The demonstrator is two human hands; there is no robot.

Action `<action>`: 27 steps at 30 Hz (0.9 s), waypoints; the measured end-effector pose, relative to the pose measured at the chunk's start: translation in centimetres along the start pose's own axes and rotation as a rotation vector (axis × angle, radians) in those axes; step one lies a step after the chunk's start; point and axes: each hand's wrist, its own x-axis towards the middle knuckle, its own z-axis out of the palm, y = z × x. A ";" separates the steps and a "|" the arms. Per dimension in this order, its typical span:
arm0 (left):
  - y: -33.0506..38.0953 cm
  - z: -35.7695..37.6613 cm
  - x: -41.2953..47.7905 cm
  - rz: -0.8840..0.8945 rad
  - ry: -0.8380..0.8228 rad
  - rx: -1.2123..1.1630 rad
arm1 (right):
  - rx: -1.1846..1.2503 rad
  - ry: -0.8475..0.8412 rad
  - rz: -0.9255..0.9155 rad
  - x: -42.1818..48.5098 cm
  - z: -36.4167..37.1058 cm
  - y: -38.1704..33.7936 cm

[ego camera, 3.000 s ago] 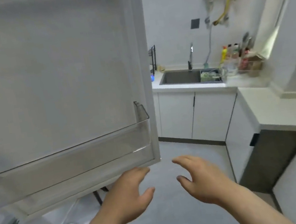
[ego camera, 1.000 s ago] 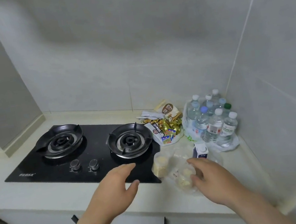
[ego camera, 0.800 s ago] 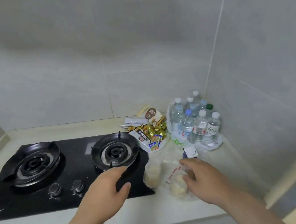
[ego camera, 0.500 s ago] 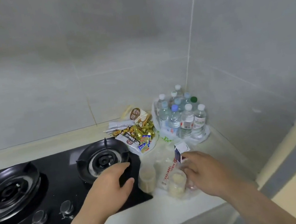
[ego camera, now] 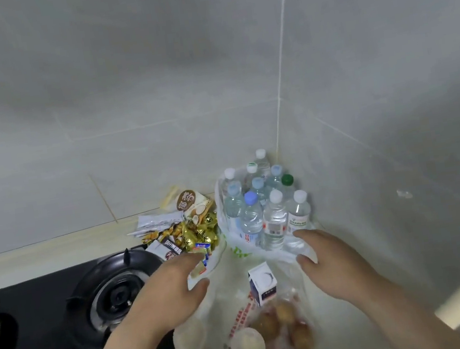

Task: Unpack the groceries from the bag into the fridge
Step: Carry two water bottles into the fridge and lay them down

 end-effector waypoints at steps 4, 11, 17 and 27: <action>1.5 1.2 3.8 -0.012 0.005 -0.033 | 0.013 0.005 0.000 3.8 -0.8 2.6; 3.1 3.6 8.4 0.007 -0.023 -0.055 | 0.080 0.012 0.019 7.3 -1.0 5.6; 2.4 4.3 11.3 -0.002 -0.045 -0.085 | 0.110 0.043 0.028 9.7 -0.6 6.1; 2.1 4.2 15.9 -0.004 0.004 -0.116 | 0.151 0.101 0.018 14.2 0.0 5.6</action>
